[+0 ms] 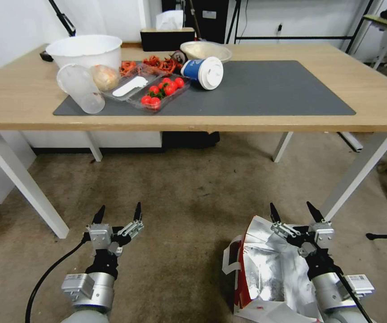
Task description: Pick up the food delivery bag from the floor and place it on the table.
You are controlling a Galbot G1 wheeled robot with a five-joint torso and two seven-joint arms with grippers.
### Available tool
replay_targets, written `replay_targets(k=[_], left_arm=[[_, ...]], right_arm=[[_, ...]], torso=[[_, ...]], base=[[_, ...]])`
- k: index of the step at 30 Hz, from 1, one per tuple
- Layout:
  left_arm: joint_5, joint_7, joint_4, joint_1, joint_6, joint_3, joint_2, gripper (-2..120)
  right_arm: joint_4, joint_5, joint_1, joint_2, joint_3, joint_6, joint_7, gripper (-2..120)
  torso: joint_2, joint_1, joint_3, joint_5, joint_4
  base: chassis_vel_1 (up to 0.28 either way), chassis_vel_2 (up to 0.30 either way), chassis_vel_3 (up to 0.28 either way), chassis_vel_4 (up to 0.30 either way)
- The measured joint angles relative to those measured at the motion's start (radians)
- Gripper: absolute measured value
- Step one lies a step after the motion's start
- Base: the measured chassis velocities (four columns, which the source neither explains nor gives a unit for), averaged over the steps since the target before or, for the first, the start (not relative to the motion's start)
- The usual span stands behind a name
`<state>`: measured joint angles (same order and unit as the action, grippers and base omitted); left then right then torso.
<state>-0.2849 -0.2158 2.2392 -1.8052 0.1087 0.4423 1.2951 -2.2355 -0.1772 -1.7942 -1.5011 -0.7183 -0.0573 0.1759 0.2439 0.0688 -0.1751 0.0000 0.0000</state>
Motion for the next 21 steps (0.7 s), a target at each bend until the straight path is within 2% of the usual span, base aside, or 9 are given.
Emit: replay_targets(k=[2,3,12,21], left_arm=[[-0.004,0.001,0.0,0.001,0.002,0.003,-0.006,100],[-0.011,0.002,0.001,0.004,0.001,0.008,-0.008,100],[-0.012,0.004,0.001,0.002,0.0,0.009,-0.009,100],[-0.008,0.005,-0.001,0.0,-0.001,0.008,-0.004,100]], right_arm=[[0.004,0.003,0.0,-0.006,0.0,-0.001,0.001,100],[0.004,0.007,0.002,-0.008,0.003,-0.001,0.002,100],[0.011,0.01,0.007,-0.007,0.005,-0.001,0.002,100],[0.018,0.01,0.009,-0.002,0.006,-0.001,0.002,100]], torso=[[-0.011,-0.003,0.008,0.0001,0.0],[-0.027,-0.007,0.02,0.0001,0.0],[-0.056,-0.014,0.042,0.0,0.0],[-0.094,-0.02,0.074,0.0,0.0]], base=[[0.0,0.0,0.0,0.0],[0.0,0.0,0.0,0.0],[0.0,0.0,0.0,0.0],[0.0,0.0,0.0,0.0]])
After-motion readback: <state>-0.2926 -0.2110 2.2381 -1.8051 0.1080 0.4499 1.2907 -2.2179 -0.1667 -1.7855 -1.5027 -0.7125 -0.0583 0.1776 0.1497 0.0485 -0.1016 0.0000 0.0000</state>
